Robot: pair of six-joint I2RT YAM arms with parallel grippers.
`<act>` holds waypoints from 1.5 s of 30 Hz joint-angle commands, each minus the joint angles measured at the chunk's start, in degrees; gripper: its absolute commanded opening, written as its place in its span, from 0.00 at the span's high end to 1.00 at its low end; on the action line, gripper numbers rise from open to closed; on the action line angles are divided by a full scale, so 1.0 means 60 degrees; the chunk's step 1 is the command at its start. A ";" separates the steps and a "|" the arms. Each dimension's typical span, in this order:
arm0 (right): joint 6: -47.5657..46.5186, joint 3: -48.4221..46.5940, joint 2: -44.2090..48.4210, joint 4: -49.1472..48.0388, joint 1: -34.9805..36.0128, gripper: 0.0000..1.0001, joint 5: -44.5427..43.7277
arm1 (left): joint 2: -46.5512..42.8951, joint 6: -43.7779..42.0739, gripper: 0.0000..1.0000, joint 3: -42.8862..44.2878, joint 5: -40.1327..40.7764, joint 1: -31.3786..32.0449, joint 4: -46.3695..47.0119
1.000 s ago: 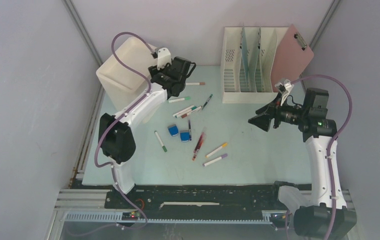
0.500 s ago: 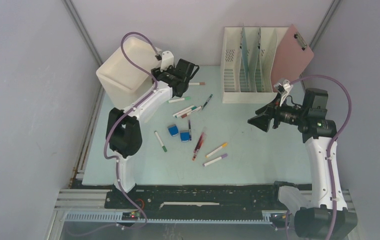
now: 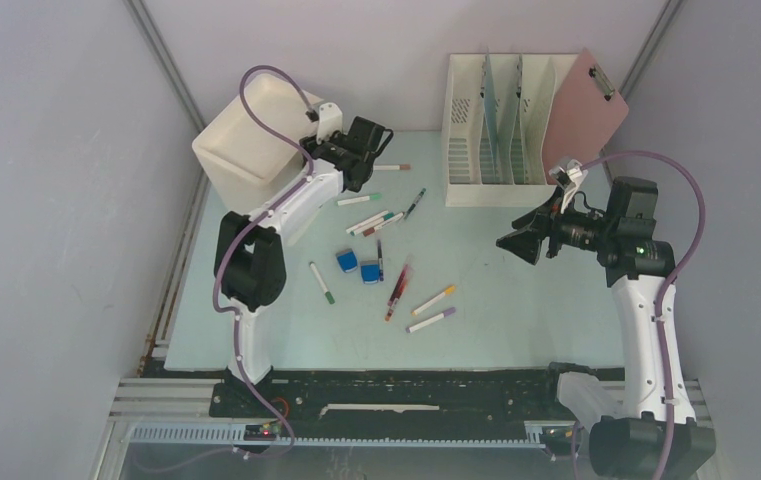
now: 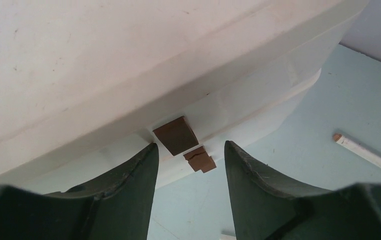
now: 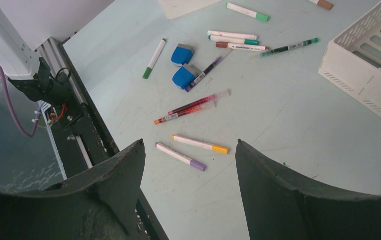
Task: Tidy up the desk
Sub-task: Open the drawer in the storage box.
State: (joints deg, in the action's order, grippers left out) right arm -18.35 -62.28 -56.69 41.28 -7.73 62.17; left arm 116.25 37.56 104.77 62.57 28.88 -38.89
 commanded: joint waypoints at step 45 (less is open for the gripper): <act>-0.0196 0.0011 0.0209 -0.0202 0.0128 0.25 0.0032 | -0.3914 -0.2361 0.73 -0.4512 -0.0767 0.0179 0.4679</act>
State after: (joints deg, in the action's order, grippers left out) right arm -18.79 -62.28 -56.01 41.25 -7.68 62.15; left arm 94.11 23.68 75.90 57.14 30.09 -13.54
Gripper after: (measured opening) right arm 0.747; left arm 0.125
